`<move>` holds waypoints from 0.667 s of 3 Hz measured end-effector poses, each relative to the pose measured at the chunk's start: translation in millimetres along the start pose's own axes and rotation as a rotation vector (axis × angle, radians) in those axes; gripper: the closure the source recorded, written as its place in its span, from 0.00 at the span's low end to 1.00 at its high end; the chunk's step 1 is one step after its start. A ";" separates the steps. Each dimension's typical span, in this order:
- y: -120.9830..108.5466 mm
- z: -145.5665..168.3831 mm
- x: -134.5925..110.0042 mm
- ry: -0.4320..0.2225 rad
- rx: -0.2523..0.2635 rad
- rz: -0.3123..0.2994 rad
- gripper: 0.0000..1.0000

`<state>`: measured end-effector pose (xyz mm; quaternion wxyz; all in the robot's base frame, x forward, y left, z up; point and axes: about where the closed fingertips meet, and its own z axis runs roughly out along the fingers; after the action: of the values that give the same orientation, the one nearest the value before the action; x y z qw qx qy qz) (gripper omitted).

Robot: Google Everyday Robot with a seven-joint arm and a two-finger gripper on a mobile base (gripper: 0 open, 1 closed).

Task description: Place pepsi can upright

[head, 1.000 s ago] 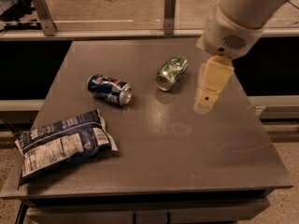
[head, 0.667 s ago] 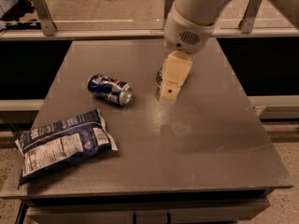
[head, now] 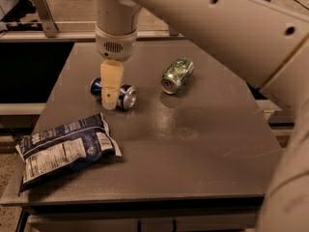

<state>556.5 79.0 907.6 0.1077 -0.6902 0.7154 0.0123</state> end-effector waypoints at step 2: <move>-18.3 59.7 -55.6 0.134 0.000 0.070 0.00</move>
Offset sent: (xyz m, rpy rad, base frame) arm 0.0319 0.0742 -0.0623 -0.1971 0.0443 -0.1450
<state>584.2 142.9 861.2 0.0589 -0.6641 0.7447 -0.0304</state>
